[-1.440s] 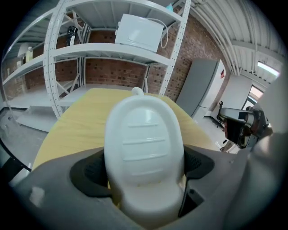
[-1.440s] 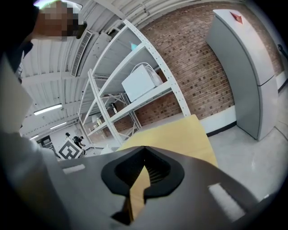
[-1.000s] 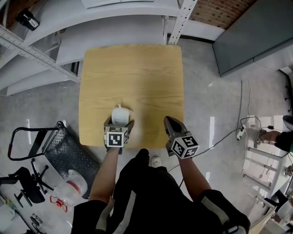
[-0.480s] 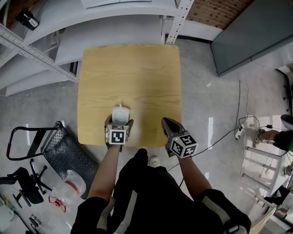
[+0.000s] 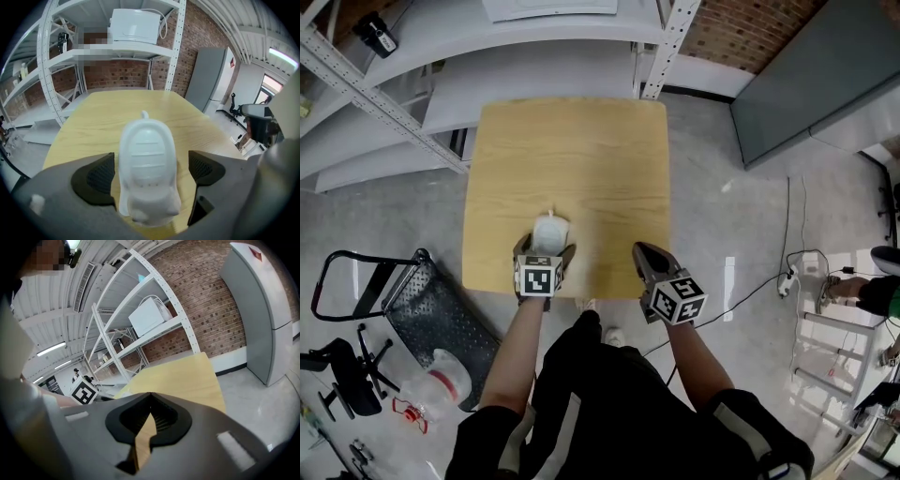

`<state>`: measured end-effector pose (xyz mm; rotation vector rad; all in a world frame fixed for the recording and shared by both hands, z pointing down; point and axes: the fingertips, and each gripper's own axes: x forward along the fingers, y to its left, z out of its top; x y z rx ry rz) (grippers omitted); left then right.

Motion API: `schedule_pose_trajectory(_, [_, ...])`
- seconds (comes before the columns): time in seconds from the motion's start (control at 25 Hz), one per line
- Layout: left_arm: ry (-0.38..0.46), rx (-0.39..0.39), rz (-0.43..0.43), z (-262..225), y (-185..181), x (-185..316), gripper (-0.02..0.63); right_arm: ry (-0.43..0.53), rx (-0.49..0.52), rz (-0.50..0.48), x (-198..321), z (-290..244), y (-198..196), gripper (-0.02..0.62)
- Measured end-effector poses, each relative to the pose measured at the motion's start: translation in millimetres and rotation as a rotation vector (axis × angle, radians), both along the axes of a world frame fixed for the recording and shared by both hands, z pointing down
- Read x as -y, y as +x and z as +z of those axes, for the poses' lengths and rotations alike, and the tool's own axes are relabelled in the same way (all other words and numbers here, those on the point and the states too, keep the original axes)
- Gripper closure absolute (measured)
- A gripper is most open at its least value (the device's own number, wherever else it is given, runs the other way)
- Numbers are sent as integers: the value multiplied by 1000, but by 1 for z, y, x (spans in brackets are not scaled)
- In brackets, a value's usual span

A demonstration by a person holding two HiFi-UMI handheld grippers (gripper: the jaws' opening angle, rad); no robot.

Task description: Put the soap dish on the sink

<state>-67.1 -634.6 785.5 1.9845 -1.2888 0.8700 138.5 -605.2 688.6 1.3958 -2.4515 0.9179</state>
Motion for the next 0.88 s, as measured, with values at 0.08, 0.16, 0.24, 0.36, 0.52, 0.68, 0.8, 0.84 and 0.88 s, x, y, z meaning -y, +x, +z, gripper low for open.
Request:
schedule_pose_trajectory(0.08, [40, -19, -24, -15, -2, -1, 103, 22, 1, 4, -1, -8, 3, 589])
schedule_pose_trajectory(0.16, [90, -55, -56, -34, -3, -4, 104, 51, 3, 11, -3, -18, 8, 589])
schedule_pose_trajectory(0.24, [135, -102, -80, -53, -4, -8, 106, 81, 6, 25, -7, -29, 16, 589])
schedule_pose_trajectory(0.36, [202, -163, -87, -77, -5, -15, 127, 114, 8, 57, -15, -43, 30, 589])
schedule_pose_trajectory(0.52, [345, -252, -123, -122, -6, -26, 254, 168, 8, 81, -30, -64, 44, 589])
schedule_pose_trajectory(0.68, [480, -297, -158, -164, -5, -50, 480, 230, 18, 88, -58, -88, 58, 589])
schedule_pose_trajectory(0.8, [530, -360, -87, -194, 15, -75, 603, 257, 19, 108, -82, -103, 72, 589])
schedule_pose_trajectory(0.84, [552, -378, -52, -204, 24, -84, 603, 271, 21, 115, -88, -109, 77, 589])
schedule_pose_trajectory(0.88, [581, -385, -20, -214, 32, -92, 603, 287, 26, 121, -94, -116, 82, 589])
